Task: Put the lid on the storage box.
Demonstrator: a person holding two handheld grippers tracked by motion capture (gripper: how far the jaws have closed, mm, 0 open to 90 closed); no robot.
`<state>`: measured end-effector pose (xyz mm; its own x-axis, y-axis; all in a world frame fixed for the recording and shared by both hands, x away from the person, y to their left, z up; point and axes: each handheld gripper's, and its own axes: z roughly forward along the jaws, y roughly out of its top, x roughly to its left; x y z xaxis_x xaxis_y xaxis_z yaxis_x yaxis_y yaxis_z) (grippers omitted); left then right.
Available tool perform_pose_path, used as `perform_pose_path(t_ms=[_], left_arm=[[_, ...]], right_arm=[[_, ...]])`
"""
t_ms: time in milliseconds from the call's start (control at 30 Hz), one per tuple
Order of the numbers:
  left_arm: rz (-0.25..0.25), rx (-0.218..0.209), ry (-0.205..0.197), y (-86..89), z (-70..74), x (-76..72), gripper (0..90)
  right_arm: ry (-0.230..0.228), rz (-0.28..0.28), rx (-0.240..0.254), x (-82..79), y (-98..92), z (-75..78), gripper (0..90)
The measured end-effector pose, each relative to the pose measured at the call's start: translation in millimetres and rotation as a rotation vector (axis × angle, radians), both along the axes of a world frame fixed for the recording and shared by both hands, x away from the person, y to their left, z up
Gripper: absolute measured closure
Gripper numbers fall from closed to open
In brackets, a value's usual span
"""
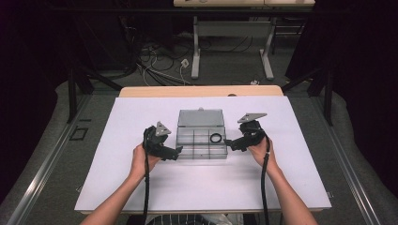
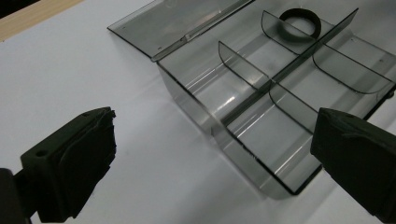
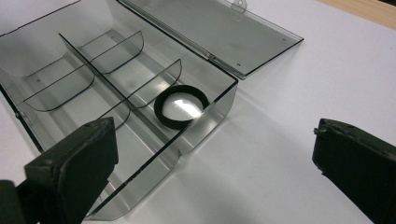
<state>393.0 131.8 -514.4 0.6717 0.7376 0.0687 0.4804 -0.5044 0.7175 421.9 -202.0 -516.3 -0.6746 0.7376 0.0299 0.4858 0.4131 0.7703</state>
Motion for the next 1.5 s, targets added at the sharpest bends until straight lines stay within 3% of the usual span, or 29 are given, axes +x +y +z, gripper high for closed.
perform_pose_path(t_ms=[367, 733, 967, 1100, 1200, 1500], left_arm=[[-0.025, 0.031, 0.045, -26.7, -2.9, 17.2, 3.2], [-0.052, 0.045, 0.081, -50.4, -7.5, 23.0, 17.1], [-0.045, 0.052, 0.12, -64.2, -15.6, 29.1, 35.0], [-0.053, 0.074, 0.147, -68.6, -20.9, 31.3, 41.1], [-0.061, 0.064, 0.165, -70.0, -24.2, 32.3, 44.2], [-0.067, 0.072, 0.172, -70.4, -24.2, 30.8, 51.5]], right_arm=[[0.011, -0.009, 0.005, 1.6, -0.7, 3.3, 0.0], [-0.004, -0.016, -0.001, 3.2, -2.2, 1.9, 0.0], [-0.004, -0.019, -0.005, 3.8, -2.7, 2.3, 0.1], [-0.004, -0.023, -0.005, 4.2, -3.1, 2.0, 0.8], [0.003, -0.03, -0.018, 3.6, -2.8, 2.7, 1.6], [-0.009, -0.039, -0.033, 3.9, 0.1, 2.1, 5.9]])
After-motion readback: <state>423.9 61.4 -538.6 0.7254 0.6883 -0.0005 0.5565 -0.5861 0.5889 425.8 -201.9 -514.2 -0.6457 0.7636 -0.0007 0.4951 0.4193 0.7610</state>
